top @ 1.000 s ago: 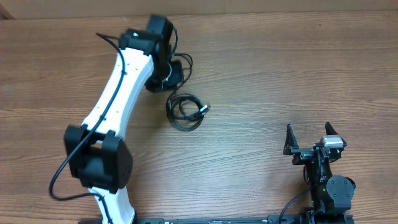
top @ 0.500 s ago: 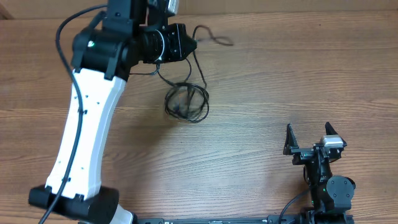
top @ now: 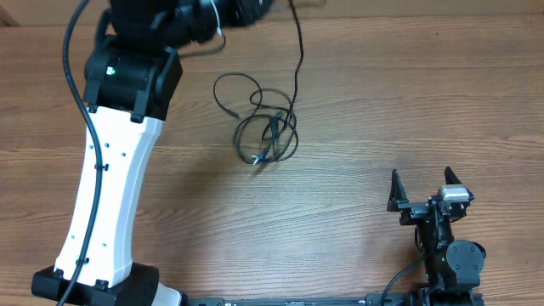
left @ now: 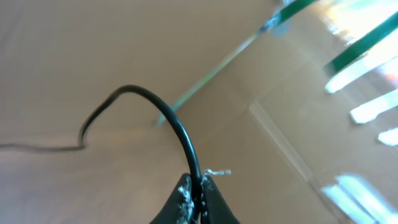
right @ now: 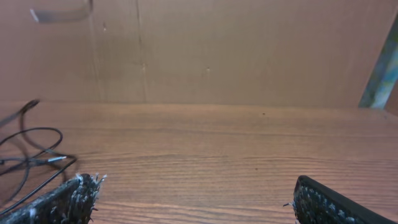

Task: Untangle cables
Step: 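Lift the held cable with the left gripper up and toward the back-left, then drag the held cable leftward and lay it on the table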

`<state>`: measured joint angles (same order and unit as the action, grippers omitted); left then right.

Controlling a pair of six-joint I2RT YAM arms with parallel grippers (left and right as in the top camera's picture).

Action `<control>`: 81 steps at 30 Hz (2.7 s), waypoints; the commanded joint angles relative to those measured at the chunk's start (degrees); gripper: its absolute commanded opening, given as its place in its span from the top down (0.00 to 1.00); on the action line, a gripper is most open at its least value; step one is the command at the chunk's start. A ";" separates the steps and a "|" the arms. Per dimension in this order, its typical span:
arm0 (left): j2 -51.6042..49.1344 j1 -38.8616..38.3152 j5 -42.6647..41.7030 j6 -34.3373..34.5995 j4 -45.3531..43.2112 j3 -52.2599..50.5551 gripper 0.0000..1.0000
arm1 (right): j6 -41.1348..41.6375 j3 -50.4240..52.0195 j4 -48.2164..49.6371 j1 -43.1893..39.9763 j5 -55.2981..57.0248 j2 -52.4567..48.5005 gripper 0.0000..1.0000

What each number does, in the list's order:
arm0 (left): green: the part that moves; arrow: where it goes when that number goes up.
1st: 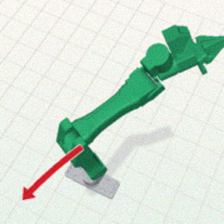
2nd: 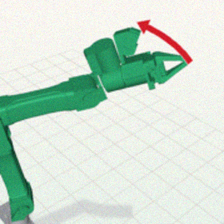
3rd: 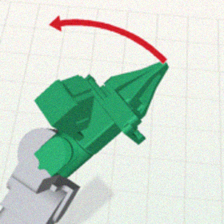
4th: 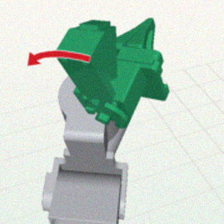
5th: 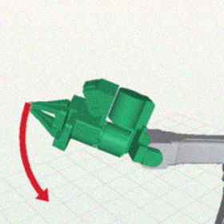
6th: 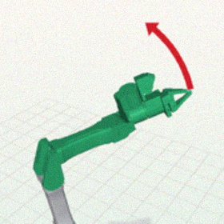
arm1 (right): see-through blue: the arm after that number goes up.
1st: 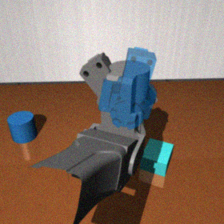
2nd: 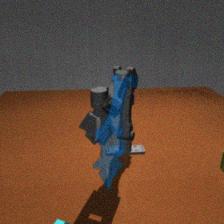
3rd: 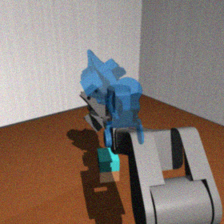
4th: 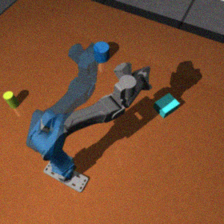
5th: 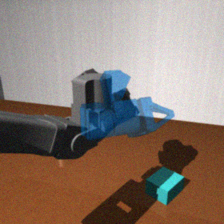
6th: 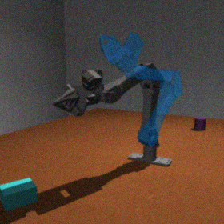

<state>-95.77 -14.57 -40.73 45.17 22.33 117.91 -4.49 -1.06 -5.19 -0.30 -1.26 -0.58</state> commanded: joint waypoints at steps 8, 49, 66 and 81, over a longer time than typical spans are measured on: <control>2.36 6.47 -0.83 31.76 -26.36 1.31 0.96 | 0.15 0.59 0.37 0.28 0.11 0.42 0.00; 1.20 22.05 12.68 -17.11 14.97 1.29 0.96 | 0.15 0.59 0.35 0.28 0.11 0.42 0.00; -6.69 22.05 -4.28 -16.00 -8.33 1.29 0.96 | 0.15 0.59 0.37 0.28 0.11 0.42 0.00; -10.86 21.92 -13.18 -16.02 -6.71 1.20 0.96 | 0.15 0.59 0.37 0.28 0.11 0.42 0.00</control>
<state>-105.14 7.60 -50.68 29.80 15.53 118.50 -4.51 -1.06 -5.17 -0.27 -1.23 -0.58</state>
